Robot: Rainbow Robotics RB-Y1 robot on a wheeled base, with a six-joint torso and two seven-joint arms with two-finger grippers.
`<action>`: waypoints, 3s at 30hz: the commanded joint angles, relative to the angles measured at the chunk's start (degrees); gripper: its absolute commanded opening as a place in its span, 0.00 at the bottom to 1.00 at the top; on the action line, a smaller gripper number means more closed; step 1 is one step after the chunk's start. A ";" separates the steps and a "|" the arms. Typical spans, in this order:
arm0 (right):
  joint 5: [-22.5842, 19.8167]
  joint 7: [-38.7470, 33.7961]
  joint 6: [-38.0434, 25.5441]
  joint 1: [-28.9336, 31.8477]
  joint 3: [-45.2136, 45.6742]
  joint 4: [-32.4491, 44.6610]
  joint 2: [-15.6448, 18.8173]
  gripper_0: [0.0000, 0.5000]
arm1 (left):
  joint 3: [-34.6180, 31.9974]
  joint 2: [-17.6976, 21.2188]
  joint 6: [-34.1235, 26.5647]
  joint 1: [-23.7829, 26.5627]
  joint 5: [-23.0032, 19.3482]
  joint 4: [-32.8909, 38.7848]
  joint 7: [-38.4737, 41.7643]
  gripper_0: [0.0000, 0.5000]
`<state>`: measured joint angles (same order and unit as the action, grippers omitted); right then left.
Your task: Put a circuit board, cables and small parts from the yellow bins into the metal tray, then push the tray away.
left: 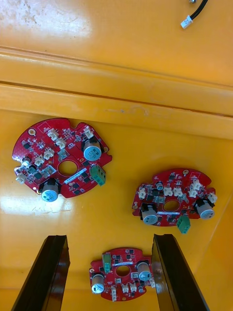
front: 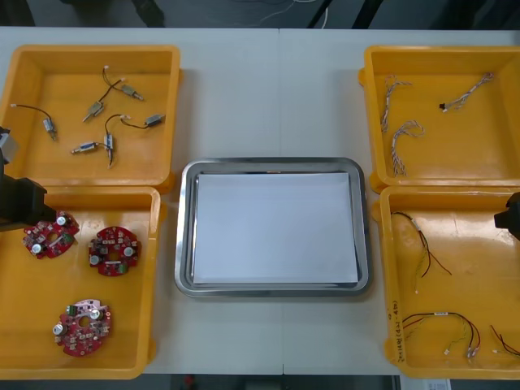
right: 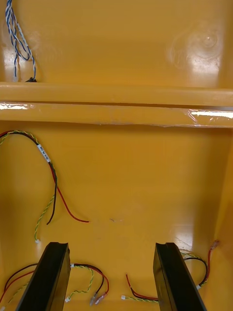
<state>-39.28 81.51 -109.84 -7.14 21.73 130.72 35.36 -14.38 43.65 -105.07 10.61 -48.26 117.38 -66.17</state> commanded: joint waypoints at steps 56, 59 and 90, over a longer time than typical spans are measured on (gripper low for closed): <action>-4.49 -1.35 23.88 26.21 5.25 2.08 3.22 1.00 | 8.93 4.08 31.42 -27.57 5.01 7.78 -1.42 1.00; -4.58 -1.79 25.11 27.53 5.17 1.20 3.14 1.00 | 9.98 4.08 32.91 -28.89 5.63 7.78 -1.50 1.00; 0.78 -19.46 28.98 24.45 3.23 -12.33 -2.84 1.00 | 15.69 5.31 40.12 -35.22 9.94 7.69 -2.29 1.00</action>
<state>-39.57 66.39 -81.72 18.47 25.38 119.59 33.61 0.24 46.47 -65.75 -22.87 -39.03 123.47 -66.16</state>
